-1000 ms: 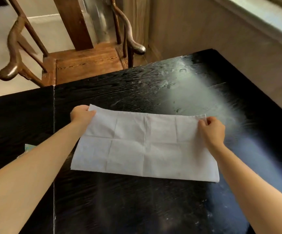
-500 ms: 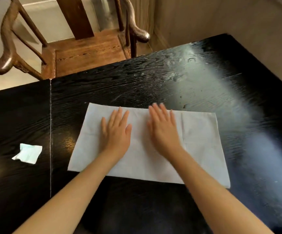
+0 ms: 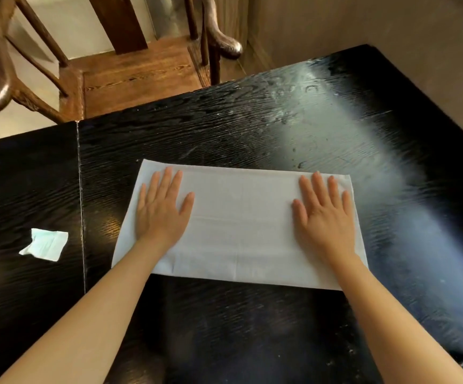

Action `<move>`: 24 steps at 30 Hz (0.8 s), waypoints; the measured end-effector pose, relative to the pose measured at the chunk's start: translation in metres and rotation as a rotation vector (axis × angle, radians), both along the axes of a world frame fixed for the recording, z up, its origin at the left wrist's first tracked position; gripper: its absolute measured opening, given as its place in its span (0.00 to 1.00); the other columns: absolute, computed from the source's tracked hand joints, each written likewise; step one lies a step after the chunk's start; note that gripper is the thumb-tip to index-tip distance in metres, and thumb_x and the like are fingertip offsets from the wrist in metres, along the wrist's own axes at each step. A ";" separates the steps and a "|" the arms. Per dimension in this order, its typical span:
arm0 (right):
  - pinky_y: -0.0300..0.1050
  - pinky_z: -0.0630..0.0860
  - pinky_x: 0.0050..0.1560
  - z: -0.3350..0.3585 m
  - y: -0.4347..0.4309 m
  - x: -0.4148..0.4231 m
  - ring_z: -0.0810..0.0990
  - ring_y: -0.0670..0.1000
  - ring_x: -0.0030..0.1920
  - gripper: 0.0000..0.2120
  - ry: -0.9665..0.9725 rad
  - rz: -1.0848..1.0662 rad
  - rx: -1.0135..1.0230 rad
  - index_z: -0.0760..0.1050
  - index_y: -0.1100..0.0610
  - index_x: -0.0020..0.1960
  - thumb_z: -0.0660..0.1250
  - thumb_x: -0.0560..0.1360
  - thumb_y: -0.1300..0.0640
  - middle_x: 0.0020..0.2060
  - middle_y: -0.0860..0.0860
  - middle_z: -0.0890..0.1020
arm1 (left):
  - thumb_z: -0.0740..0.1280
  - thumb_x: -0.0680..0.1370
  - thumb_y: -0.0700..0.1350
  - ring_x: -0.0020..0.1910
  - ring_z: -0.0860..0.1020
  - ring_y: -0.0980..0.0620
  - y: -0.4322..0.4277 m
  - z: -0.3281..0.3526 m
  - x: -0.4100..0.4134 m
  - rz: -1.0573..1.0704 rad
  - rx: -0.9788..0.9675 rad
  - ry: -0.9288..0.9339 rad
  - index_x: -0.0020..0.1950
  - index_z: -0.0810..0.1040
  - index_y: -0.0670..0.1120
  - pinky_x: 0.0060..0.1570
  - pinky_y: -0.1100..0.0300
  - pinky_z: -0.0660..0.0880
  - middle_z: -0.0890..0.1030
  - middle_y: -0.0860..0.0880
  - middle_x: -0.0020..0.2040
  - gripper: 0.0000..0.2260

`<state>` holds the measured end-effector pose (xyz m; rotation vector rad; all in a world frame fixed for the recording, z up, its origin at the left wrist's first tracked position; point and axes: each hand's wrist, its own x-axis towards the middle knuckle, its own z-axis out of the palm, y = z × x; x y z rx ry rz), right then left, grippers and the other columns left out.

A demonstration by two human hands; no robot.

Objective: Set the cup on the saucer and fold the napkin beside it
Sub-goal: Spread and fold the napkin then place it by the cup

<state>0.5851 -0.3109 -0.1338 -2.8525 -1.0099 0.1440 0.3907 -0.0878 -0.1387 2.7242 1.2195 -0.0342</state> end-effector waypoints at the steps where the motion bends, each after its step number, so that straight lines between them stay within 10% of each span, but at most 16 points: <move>1: 0.55 0.46 0.75 0.001 -0.009 0.004 0.50 0.55 0.77 0.32 -0.001 -0.012 -0.016 0.52 0.46 0.75 0.38 0.73 0.38 0.77 0.49 0.55 | 0.45 0.80 0.59 0.77 0.43 0.52 0.004 0.001 -0.003 -0.005 0.005 0.009 0.77 0.47 0.51 0.75 0.52 0.40 0.46 0.52 0.78 0.27; 5: 0.56 0.40 0.75 0.011 -0.012 0.011 0.45 0.53 0.77 0.32 0.035 -0.069 -0.077 0.49 0.51 0.77 0.39 0.76 0.40 0.77 0.51 0.50 | 0.43 0.81 0.57 0.77 0.43 0.50 0.016 0.012 -0.011 0.051 0.004 0.069 0.77 0.46 0.48 0.75 0.48 0.40 0.46 0.48 0.79 0.27; 10: 0.57 0.57 0.72 0.010 0.051 -0.098 0.65 0.58 0.72 0.27 0.035 0.182 0.151 0.65 0.59 0.71 0.48 0.76 0.48 0.71 0.56 0.68 | 0.36 0.77 0.56 0.77 0.44 0.52 -0.068 0.021 0.004 -0.053 -0.053 -0.095 0.77 0.45 0.50 0.73 0.50 0.37 0.45 0.51 0.78 0.28; 24: 0.43 0.35 0.72 0.009 -0.052 -0.049 0.48 0.55 0.76 0.33 0.021 0.430 -0.131 0.46 0.50 0.76 0.34 0.76 0.34 0.75 0.48 0.50 | 0.30 0.72 0.67 0.73 0.31 0.57 -0.006 0.011 -0.076 -0.373 -0.061 0.167 0.73 0.34 0.52 0.73 0.49 0.32 0.34 0.53 0.74 0.33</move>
